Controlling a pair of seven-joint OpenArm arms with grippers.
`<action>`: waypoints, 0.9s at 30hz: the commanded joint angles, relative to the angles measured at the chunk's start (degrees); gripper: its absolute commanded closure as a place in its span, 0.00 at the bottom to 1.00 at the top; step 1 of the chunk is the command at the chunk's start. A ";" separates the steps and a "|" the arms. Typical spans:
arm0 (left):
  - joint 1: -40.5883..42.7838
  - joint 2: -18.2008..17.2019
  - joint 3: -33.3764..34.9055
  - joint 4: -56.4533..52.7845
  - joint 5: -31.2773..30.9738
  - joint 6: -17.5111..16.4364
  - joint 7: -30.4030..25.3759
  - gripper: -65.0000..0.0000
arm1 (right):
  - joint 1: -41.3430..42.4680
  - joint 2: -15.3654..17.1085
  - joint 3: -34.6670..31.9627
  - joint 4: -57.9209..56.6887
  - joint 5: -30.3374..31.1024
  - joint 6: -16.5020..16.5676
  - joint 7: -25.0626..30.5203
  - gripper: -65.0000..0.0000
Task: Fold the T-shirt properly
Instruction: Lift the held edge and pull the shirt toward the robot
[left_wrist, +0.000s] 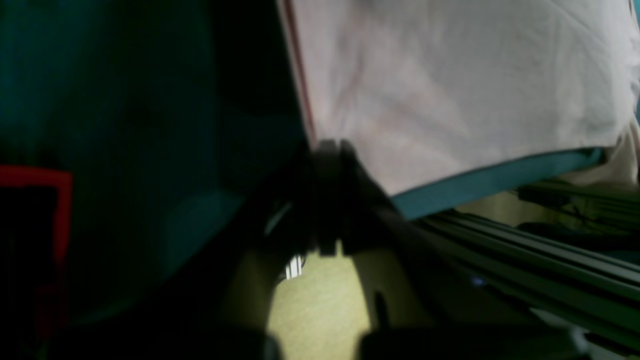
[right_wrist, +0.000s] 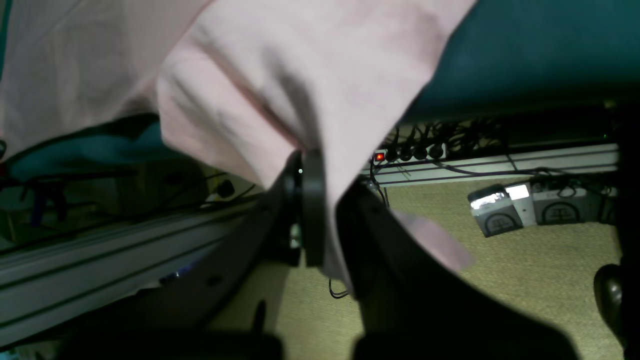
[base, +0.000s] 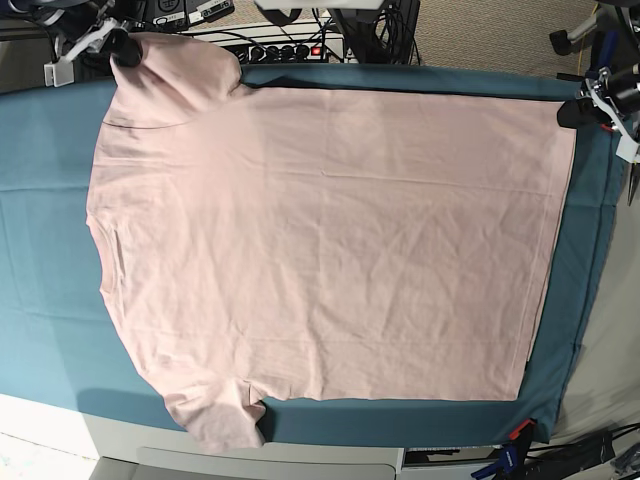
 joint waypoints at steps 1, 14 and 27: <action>0.87 -0.63 -0.37 0.61 -1.60 -0.02 1.09 1.00 | -1.27 0.79 0.83 0.85 0.98 0.08 0.52 1.00; 4.76 -0.61 -0.37 1.16 -5.25 -2.60 3.61 1.00 | -4.00 0.81 0.83 0.87 3.96 0.08 -1.90 1.00; 8.11 -0.63 -0.37 3.23 -6.21 -2.99 4.59 1.00 | -4.33 0.83 4.52 0.92 8.41 0.08 -5.44 1.00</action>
